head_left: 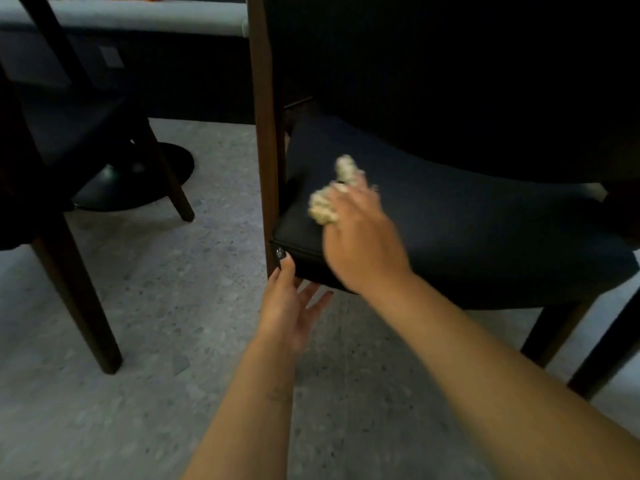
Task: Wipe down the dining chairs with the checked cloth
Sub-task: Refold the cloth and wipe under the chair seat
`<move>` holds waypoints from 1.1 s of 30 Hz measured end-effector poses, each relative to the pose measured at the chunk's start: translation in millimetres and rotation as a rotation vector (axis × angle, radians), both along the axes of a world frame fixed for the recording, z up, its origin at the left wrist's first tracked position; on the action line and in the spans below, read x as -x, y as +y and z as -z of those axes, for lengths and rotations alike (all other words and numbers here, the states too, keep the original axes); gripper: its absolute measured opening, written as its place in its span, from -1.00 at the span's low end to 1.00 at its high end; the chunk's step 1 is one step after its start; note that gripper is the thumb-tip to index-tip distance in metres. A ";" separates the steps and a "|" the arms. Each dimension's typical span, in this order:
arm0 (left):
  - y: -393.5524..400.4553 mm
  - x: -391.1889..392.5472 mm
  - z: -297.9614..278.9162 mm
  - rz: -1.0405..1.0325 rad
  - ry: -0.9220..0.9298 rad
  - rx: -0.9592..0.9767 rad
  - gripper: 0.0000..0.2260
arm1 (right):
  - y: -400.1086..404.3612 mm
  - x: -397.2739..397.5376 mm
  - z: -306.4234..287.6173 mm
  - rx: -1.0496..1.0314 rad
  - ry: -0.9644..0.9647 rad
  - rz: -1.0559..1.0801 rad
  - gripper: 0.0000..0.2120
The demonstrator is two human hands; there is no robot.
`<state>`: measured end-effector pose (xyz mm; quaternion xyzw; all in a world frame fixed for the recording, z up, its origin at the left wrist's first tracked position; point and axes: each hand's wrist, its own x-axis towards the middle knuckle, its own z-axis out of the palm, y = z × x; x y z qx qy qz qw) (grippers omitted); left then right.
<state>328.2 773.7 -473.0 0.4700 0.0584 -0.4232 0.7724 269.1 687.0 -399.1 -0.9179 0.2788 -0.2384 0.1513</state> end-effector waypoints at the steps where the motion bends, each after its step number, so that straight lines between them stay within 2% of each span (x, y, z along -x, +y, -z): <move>1: -0.2 0.6 1.2 0.007 -0.037 -0.001 -0.66 | 10.8 -16.8 4.4 0.003 0.038 -0.076 -0.55; 4: -0.5 1.4 0.1 0.008 -0.083 -0.003 -0.72 | 19.1 -43.2 8.7 -0.010 0.145 -0.142 -0.41; 7: -1.7 -0.1 -2.3 -0.023 -0.018 -0.028 -0.76 | 1.7 -31.9 -1.4 -0.173 -0.009 -0.154 -0.55; 11: -5.7 1.7 -5.5 -0.070 0.009 -0.066 -0.73 | -13.7 -12.8 0.0 -0.118 0.128 -0.216 -0.55; 13: -8.1 1.4 -6.3 -0.172 -0.076 -0.198 -0.71 | -16.1 -13.7 -3.0 -0.050 0.100 -0.196 -0.66; 15: -6.0 -0.1 -10.0 -0.357 -0.268 -0.380 -0.79 | -17.5 -12.8 -9.2 0.036 -0.012 -0.148 -0.80; 17: 0.3 1.5 -21.6 -0.464 -0.439 -0.315 -0.92 | -16.3 -6.7 -13.1 0.007 -0.138 -0.131 -0.86; 20: 6.5 10.3 -36.6 -0.338 -0.655 -0.085 -0.85 | -11.0 5.9 -12.3 -0.124 -0.255 -0.175 -0.90; 22: 9.3 14.9 -41.5 -0.245 -0.775 -0.040 -0.85 | -10.1 14.7 -12.4 -0.236 -0.306 -0.211 -0.90; 25: 15.1 16.3 -46.6 -0.214 -0.857 -0.028 -0.85 | -13.9 22.2 -11.6 -0.379 -0.356 -0.180 -0.92; 29: 21.8 11.4 -46.3 -0.155 -0.993 -0.073 -0.95 | -19.1 21.1 -16.3 -0.463 -0.406 -0.052 -0.91; 33: 21.0 18.1 -50.3 -0.060 -1.064 -0.065 -0.94 | -16.2 25.3 -24.9 -0.620 -0.444 0.015 -0.93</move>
